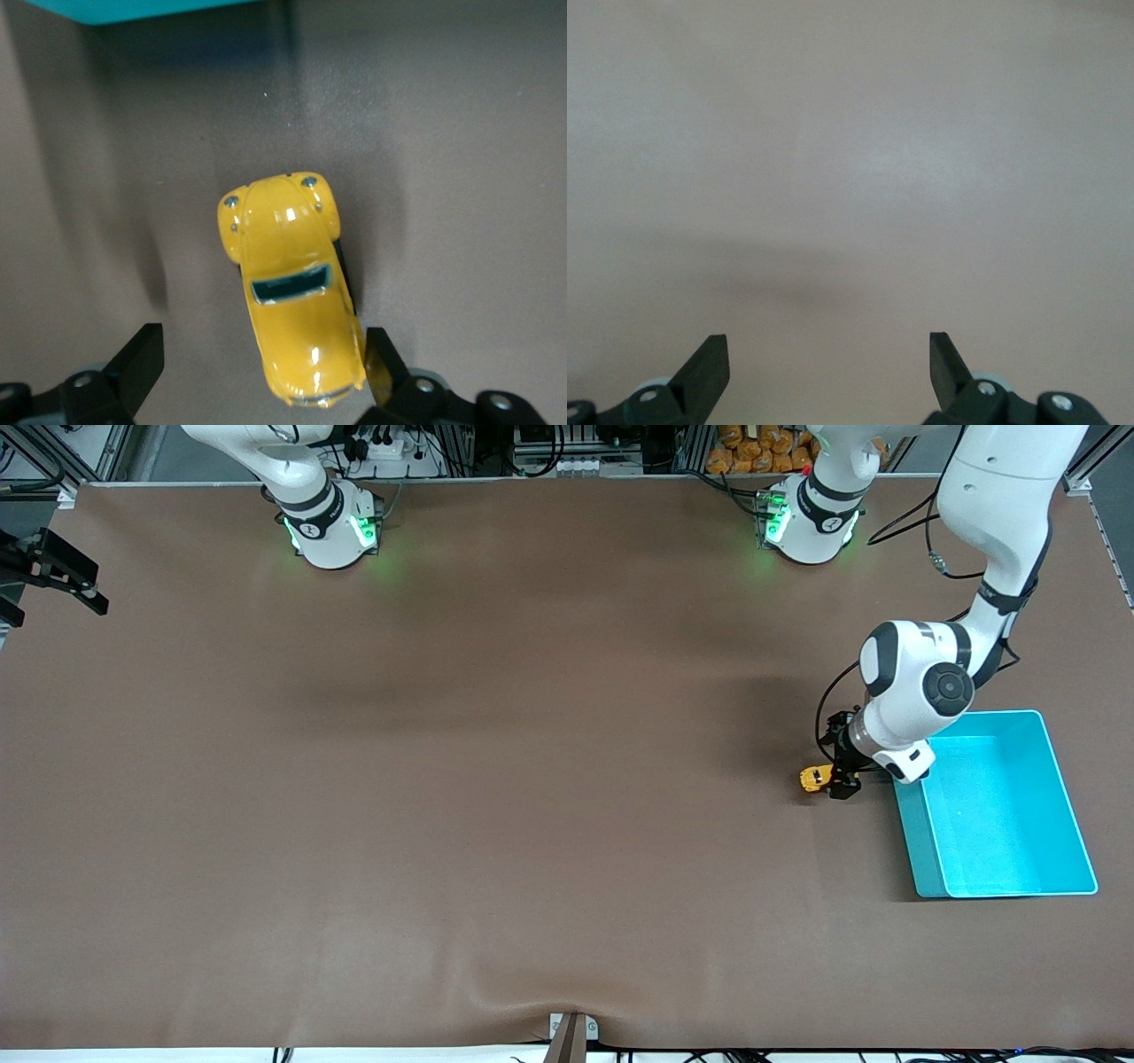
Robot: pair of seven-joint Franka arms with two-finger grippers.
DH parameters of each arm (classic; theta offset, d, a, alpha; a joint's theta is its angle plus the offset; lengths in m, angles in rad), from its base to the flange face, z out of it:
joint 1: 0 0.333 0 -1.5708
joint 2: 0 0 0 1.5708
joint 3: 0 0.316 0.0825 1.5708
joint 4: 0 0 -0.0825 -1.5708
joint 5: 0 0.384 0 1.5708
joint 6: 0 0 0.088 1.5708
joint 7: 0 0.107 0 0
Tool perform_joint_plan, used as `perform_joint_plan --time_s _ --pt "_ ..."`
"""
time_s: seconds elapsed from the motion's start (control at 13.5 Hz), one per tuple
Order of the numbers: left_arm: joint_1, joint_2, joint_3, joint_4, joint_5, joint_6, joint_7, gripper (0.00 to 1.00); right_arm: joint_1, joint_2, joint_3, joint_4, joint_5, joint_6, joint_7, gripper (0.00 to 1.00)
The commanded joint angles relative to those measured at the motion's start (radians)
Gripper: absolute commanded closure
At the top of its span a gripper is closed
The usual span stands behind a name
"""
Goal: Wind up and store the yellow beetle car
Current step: 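Lower the left gripper and close it on the yellow car, then lift the car with the left gripper and carry it over the bin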
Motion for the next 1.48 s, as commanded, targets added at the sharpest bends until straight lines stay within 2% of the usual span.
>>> perform_joint_plan --time_s 0.0,0.07,0.15,0.59,0.82,0.96,1.11,1.41 --pt "-0.006 0.01 0.007 0.001 -0.009 0.022 -0.027 0.53 0.042 -0.003 0.01 0.027 -0.057 -0.025 0.022 0.0" --pt "-0.006 0.01 0.007 0.001 -0.009 0.024 -0.03 0.79 0.031 0.016 0.037 0.048 -0.063 -0.043 0.04 0.0" --pt "-0.003 0.007 0.009 0.0 -0.009 0.024 -0.03 1.0 0.015 0.033 0.051 0.08 -0.063 -0.059 0.053 0.0" --pt "0.002 -0.048 0.007 0.004 -0.007 0.008 -0.039 1.0 0.054 0.063 0.01 0.108 -0.053 -0.05 0.053 0.0" --pt "-0.009 -0.104 0.001 0.011 0.002 -0.038 -0.032 1.0 0.057 0.074 0.011 0.119 -0.059 -0.044 0.047 0.0" --pt "-0.053 -0.149 -0.002 0.033 0.058 -0.105 -0.03 1.0 0.057 0.086 0.011 0.13 -0.057 -0.042 0.044 0.0" --pt "-0.055 -0.178 -0.013 0.085 0.12 -0.182 -0.006 1.0 0.057 0.088 0.011 0.131 -0.051 -0.041 0.044 0.0" --pt "-0.026 -0.177 -0.005 0.245 0.137 -0.436 0.276 1.0 0.057 0.088 0.017 0.128 -0.051 -0.045 0.05 0.0"
